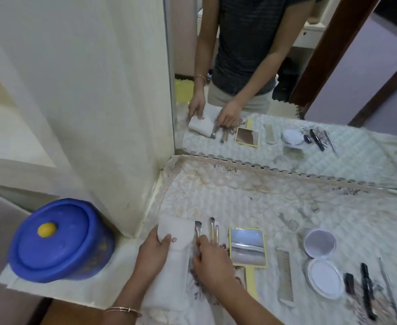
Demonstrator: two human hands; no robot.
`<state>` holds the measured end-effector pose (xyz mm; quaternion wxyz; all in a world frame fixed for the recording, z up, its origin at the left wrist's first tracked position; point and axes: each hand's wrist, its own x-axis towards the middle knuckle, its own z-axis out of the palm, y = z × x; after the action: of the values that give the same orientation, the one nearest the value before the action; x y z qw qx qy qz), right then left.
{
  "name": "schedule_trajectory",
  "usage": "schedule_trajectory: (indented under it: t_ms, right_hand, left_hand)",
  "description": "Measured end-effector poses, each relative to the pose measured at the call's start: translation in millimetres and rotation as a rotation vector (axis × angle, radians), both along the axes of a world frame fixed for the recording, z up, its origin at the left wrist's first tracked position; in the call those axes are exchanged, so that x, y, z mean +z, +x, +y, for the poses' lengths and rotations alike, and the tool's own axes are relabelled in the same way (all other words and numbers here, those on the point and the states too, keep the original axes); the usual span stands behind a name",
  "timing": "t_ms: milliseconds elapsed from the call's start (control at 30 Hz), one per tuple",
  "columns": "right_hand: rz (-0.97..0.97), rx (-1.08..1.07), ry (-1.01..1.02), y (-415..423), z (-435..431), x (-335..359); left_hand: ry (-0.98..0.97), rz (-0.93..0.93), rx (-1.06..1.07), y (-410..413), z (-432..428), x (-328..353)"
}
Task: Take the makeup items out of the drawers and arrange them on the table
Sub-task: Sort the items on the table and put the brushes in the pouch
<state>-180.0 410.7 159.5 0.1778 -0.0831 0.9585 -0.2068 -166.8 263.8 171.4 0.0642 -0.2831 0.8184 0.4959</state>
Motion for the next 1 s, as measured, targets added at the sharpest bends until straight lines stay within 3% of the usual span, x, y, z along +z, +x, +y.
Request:
schedule_trajectory:
  t_ms: [133,333,467,567,633,733,867,1000]
  right_hand:
    - [-0.021,-0.068,0.003,4.5,4.7,1.1]
    - [-0.059,-0.158,-0.191,9.1,17.6,8.2]
    - [0.105,-0.196,-0.257,9.9,36.6,7.2]
    - [0.112,-0.207,-0.226,11.4,45.0,2.8]
    - [0.073,-0.215,-0.203,12.6,44.7,0.7]
    - [0.05,-0.203,-0.161,12.7,40.0,-1.9]
    - [0.024,-0.135,-0.125,15.2,34.9,-3.0]
    - [0.018,-0.199,-0.252,21.6,39.7,-2.1]
  left_hand:
    - [-0.05,-0.012,-0.048,-9.6,9.3,-3.1]
    - [-0.068,0.032,-0.128,-14.3,25.8,-9.7]
    - [-0.587,0.262,-0.243,-9.9,25.1,-20.0]
    - [-0.67,0.431,-0.543,-8.1,38.6,-17.3]
    - [-0.745,0.383,-0.767,-6.5,48.7,-17.5]
    - [-0.798,0.248,-0.926,-2.4,51.8,-22.8]
    - [-0.815,0.194,-0.98,4.7,41.5,-28.8]
    - [-0.822,0.227,-0.954,7.3,42.2,-30.8]
